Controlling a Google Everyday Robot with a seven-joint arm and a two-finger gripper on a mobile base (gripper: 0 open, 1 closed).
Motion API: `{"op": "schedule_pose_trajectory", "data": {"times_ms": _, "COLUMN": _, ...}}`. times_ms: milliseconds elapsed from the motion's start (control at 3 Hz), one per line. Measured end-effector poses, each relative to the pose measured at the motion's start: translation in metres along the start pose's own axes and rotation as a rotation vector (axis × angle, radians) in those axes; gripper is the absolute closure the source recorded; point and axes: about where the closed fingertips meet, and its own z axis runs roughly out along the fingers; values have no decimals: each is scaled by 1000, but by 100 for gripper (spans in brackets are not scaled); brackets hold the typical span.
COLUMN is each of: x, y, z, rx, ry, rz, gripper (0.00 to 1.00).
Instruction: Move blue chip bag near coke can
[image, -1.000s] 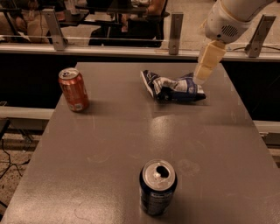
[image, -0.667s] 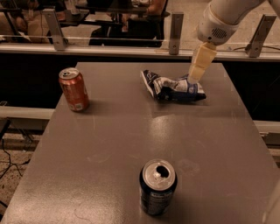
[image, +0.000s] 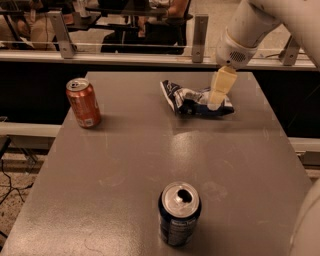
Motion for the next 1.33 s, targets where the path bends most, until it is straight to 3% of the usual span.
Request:
{"op": "schedule_pose_trajectory", "data": {"times_ms": 333, "x": 1, "y": 11, "z": 21, "rx": -40, "ry": 10, "rz": 0, "gripper": 0}}
{"op": "schedule_pose_trajectory", "data": {"times_ms": 667, "x": 0, "y": 20, "z": 34, "rx": -72, "ry": 16, "rz": -1, "gripper": 16}}
{"op": "schedule_pose_trajectory", "data": {"times_ms": 1333, "x": -8, "y": 24, "z": 33, "rx": -95, "ry": 55, "rz": -36, "gripper": 62}}
